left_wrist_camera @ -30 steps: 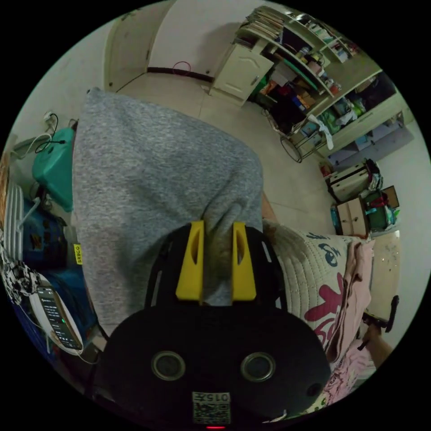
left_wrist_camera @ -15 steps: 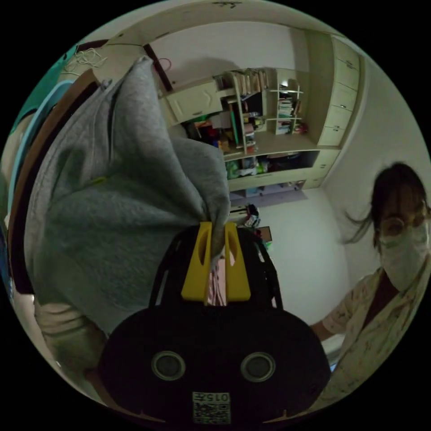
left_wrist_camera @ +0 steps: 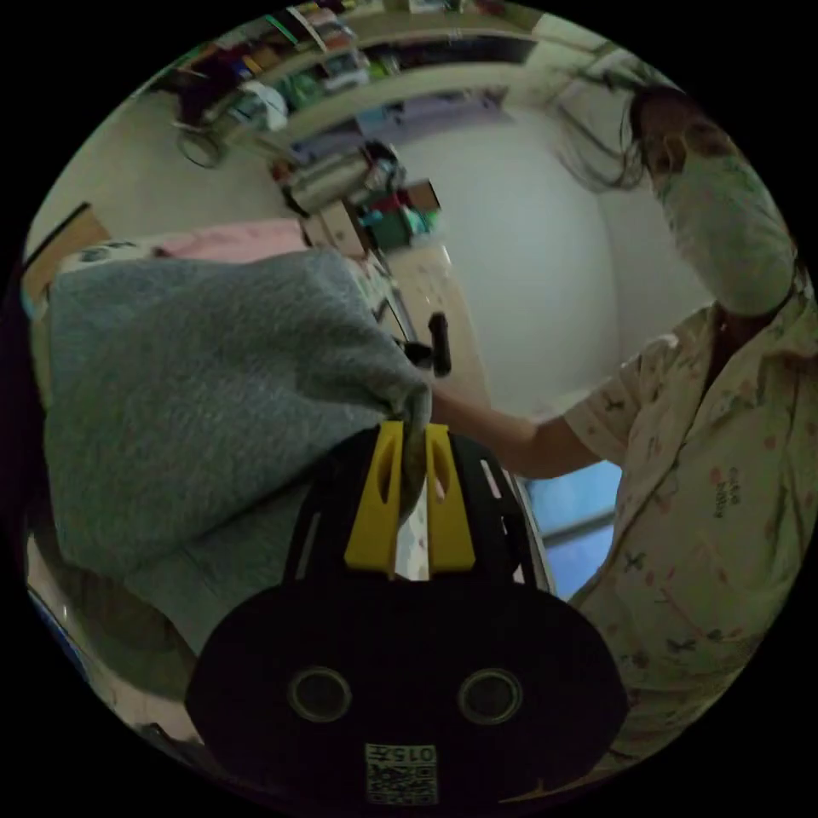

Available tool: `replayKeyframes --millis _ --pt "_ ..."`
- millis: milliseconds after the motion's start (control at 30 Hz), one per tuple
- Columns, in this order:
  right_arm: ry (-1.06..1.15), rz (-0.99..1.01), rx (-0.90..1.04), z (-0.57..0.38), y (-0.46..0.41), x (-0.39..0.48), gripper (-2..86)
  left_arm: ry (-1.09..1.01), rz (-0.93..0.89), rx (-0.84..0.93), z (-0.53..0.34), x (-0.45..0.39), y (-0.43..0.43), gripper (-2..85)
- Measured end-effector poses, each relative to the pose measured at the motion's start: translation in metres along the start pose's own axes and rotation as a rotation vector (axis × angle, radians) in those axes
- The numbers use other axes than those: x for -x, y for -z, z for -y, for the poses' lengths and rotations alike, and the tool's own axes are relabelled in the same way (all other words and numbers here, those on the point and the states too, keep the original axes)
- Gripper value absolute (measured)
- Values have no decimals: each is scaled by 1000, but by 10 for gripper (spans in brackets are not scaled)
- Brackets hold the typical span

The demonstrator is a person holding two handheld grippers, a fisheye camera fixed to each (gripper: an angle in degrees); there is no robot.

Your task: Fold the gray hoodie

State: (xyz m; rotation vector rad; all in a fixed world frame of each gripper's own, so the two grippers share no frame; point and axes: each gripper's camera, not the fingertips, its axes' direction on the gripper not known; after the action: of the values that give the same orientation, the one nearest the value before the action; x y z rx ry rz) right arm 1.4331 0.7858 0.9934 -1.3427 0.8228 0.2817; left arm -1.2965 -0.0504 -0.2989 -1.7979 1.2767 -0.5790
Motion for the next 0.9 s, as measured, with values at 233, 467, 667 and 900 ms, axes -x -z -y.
replayKeyframes --millis 233,467,667,900 --pt "-86 11 -238 -150 152 -47 15 -108 -219 300 66 -55 -251 19" --pt "-254 84 -191 -261 201 -76 38 -217 -274 529 113 -91 -391 16" --pt "-108 258 -50 -297 185 -28 85 -189 231 345 231 -92 -312 65" --pt "127 31 63 -287 151 46 109 -205 656 227 361 -90 -318 108"
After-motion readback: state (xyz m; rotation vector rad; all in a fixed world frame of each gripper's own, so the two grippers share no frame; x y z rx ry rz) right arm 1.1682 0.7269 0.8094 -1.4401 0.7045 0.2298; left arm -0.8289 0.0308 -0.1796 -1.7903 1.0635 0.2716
